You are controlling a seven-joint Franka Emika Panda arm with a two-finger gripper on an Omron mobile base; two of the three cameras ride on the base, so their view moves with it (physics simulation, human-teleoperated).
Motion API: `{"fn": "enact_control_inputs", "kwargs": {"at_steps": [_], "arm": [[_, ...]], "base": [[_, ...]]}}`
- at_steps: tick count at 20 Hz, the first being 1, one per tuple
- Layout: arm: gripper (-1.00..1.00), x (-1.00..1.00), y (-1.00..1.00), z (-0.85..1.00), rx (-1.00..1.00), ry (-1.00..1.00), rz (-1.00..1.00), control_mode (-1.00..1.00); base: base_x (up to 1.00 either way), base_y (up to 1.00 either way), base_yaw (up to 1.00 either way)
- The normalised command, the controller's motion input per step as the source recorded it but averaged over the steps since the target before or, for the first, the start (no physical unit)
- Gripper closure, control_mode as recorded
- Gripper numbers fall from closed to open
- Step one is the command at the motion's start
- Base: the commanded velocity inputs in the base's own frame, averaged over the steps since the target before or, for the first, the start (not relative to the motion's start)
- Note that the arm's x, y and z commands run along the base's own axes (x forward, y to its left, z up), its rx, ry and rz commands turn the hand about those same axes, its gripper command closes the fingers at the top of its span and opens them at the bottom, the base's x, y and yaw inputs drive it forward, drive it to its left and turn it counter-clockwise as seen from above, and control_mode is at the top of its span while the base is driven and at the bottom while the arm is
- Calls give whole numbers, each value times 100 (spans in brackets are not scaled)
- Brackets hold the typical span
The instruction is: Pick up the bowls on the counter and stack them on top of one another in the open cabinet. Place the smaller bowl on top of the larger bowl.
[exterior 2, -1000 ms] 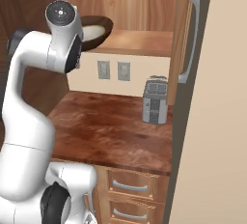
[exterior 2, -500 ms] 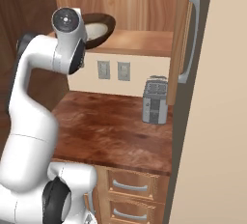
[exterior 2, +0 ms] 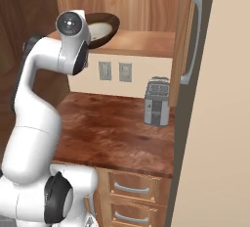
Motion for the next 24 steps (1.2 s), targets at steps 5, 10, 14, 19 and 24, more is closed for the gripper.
{"fn": "enact_control_inputs", "kwargs": {"at_steps": [5,10,14,19,24], "arm": [[100,27,0,0,0,0,-3,-100],[100,31,0,0,0,0,-3,-100],[100,29,0,0,1,0,-2,-100],[100,28,0,0,3,0,-2,-100],[100,29,0,-1,4,0,-2,-100]], "base": [[0,0,0],[0,0,0],[0,0,0],[0,0,0],[0,0,0]]}}
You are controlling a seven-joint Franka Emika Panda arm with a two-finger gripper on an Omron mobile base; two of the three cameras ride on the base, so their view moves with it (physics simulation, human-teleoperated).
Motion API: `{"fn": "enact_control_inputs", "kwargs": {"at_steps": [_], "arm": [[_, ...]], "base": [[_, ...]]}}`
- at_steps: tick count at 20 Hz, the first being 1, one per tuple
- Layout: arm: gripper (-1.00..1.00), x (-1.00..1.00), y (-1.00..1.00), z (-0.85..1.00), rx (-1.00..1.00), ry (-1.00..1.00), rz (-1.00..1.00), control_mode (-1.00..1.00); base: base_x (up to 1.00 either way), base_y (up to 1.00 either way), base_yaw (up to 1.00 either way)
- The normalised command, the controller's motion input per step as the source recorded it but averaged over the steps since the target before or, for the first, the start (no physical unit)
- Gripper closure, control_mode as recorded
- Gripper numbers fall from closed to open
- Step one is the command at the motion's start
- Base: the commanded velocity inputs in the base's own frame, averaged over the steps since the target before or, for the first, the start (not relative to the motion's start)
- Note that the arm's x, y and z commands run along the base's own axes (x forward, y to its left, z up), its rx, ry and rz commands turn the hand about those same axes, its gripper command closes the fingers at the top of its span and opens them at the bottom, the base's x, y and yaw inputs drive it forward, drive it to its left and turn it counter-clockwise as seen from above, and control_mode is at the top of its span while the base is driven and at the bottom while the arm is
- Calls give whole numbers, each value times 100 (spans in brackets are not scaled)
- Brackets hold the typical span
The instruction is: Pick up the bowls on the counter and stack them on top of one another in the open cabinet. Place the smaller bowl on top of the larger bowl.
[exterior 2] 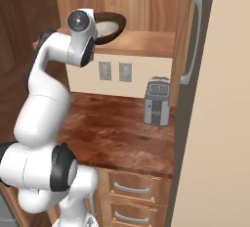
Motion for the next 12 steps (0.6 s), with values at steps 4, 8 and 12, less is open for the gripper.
{"fn": "enact_control_inputs", "kwargs": {"at_steps": [4,8,12], "arm": [[100,28,0,-3,2,0,-2,-100],[100,30,0,-5,0,0,-2,-100],[100,30,0,-3,0,0,-2,-100]], "base": [[0,0,0],[0,0,0],[0,0,0]]}}
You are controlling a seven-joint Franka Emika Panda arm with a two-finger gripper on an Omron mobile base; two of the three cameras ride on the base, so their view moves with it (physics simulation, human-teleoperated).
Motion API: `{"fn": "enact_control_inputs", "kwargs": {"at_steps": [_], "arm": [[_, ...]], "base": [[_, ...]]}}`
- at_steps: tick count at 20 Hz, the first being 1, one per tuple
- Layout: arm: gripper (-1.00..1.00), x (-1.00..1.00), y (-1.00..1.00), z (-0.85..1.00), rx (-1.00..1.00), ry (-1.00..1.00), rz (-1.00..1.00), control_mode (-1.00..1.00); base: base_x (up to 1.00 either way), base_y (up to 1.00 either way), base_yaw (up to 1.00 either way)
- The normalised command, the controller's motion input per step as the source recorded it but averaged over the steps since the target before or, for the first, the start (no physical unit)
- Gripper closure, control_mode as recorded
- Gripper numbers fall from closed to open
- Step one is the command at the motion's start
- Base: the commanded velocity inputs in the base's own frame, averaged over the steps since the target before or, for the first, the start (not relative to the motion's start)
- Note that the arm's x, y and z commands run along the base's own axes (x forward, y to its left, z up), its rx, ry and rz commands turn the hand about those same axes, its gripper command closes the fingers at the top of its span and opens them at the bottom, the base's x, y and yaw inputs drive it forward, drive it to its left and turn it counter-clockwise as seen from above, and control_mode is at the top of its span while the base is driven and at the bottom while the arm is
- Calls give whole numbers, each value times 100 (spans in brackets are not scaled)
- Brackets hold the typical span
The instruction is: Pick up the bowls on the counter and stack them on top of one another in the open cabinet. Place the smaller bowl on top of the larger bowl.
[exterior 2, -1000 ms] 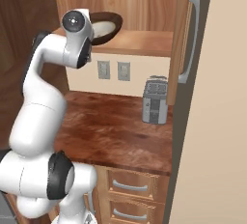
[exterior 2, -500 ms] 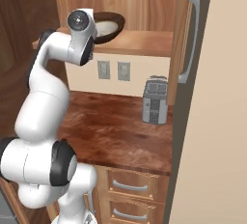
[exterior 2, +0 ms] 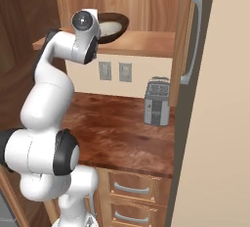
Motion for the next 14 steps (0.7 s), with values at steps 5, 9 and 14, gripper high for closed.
{"fn": "enact_control_inputs", "kwargs": {"at_steps": [5,9,14], "arm": [[100,29,0,-1,0,0,-2,-100],[100,30,0,-1,0,0,-2,-100],[100,31,0,0,1,0,-2,-100]], "base": [[0,0,0],[0,0,0],[0,0,0]]}}
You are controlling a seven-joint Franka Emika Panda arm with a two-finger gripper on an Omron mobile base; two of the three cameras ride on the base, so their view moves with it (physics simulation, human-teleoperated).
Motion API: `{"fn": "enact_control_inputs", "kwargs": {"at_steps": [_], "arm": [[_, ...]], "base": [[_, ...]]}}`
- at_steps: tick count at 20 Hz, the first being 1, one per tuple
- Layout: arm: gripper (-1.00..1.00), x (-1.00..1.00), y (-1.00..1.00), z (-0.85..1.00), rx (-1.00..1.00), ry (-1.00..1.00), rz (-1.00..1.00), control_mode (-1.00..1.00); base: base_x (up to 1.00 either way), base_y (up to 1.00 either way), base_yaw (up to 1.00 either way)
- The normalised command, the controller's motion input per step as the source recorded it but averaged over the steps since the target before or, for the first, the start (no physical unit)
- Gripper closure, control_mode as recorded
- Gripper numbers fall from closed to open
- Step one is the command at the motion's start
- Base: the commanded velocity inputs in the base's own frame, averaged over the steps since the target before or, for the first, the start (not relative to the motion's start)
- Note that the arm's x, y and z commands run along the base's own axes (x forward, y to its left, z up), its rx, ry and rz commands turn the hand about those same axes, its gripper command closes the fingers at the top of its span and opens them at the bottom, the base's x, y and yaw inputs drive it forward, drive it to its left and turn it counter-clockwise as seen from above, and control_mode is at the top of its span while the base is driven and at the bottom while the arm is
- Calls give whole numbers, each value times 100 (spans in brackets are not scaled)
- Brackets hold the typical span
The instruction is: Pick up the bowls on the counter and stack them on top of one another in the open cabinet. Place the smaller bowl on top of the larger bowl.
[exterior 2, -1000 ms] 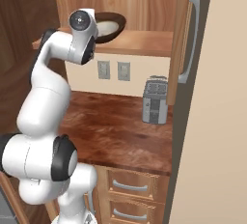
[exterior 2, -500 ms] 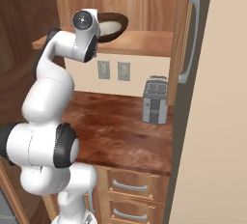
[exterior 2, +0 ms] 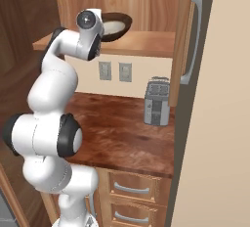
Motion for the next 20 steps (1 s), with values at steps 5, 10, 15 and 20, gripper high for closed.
{"fn": "enact_control_inputs", "kwargs": {"at_steps": [5,10,15,20], "arm": [[100,34,0,0,2,0,-3,-100],[100,33,-4,0,2,1,-2,-100],[100,31,-5,0,2,1,-2,-100],[100,30,-4,0,1,1,-1,-100]], "base": [[0,0,0],[0,0,0],[0,0,0],[0,0,0]]}}
